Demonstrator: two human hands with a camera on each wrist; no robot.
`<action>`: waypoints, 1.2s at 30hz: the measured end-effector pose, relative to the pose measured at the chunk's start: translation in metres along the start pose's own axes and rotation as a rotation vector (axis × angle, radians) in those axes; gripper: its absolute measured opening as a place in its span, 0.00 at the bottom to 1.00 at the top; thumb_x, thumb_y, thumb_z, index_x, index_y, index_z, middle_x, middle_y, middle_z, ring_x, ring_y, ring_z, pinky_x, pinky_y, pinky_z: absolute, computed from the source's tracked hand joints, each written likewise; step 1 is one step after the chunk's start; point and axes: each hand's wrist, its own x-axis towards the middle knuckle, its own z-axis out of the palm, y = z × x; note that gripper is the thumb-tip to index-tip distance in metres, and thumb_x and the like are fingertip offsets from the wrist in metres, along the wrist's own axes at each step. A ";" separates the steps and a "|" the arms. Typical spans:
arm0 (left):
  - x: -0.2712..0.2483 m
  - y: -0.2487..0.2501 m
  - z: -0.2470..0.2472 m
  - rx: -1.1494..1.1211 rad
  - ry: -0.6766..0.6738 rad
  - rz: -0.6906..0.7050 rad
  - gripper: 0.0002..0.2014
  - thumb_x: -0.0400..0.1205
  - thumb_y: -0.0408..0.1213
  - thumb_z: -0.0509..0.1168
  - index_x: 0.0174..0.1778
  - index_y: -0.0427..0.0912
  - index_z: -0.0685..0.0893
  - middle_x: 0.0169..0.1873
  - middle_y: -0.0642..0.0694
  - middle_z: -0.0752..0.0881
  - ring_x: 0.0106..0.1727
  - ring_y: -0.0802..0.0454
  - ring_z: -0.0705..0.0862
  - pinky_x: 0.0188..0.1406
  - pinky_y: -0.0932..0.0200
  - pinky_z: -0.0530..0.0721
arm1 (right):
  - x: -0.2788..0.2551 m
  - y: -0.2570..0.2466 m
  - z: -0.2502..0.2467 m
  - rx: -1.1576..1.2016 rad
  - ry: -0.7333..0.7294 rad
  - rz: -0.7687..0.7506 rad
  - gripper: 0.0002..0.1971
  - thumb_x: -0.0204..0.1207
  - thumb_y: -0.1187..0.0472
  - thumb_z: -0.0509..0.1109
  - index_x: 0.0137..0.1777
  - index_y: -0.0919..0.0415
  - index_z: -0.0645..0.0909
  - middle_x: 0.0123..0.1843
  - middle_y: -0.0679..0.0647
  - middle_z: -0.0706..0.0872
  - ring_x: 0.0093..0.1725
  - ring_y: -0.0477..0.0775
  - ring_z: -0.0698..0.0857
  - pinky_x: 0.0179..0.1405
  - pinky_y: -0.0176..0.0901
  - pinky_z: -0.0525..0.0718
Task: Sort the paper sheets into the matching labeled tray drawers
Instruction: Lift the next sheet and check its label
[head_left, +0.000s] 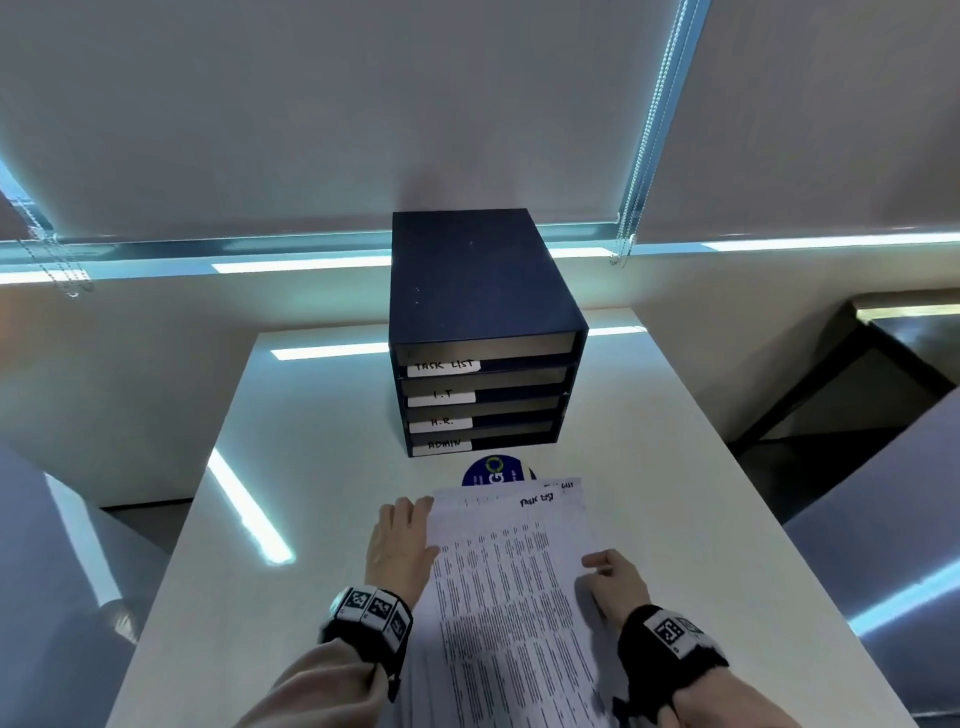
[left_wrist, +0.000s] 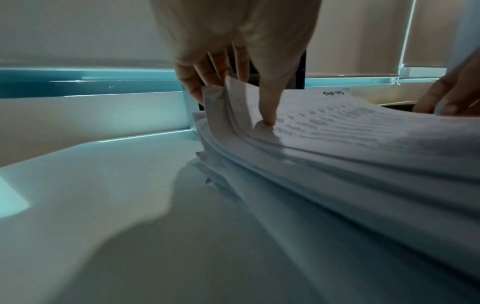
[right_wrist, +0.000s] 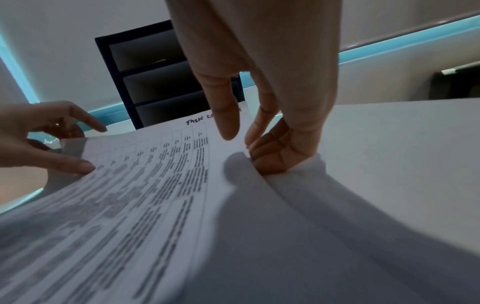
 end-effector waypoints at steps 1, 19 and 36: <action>-0.003 0.001 0.000 0.010 0.032 0.004 0.34 0.53 0.40 0.84 0.54 0.45 0.79 0.43 0.47 0.80 0.42 0.47 0.79 0.36 0.57 0.83 | -0.004 0.001 0.000 -0.003 -0.003 -0.009 0.08 0.78 0.69 0.61 0.54 0.59 0.75 0.45 0.57 0.78 0.37 0.55 0.78 0.32 0.39 0.73; -0.019 0.022 -0.071 -0.395 0.104 0.175 0.04 0.84 0.40 0.60 0.44 0.52 0.74 0.38 0.55 0.85 0.38 0.60 0.82 0.48 0.57 0.84 | -0.007 -0.017 -0.015 0.191 -0.100 -0.043 0.31 0.68 0.72 0.76 0.70 0.63 0.68 0.57 0.62 0.78 0.44 0.59 0.82 0.31 0.39 0.80; 0.047 0.004 -0.095 -1.303 0.027 -0.493 0.13 0.86 0.31 0.57 0.42 0.46 0.85 0.57 0.31 0.86 0.50 0.39 0.84 0.56 0.45 0.82 | -0.043 -0.038 -0.026 0.579 -0.454 -0.193 0.12 0.80 0.69 0.65 0.61 0.69 0.81 0.46 0.61 0.91 0.33 0.51 0.89 0.26 0.37 0.84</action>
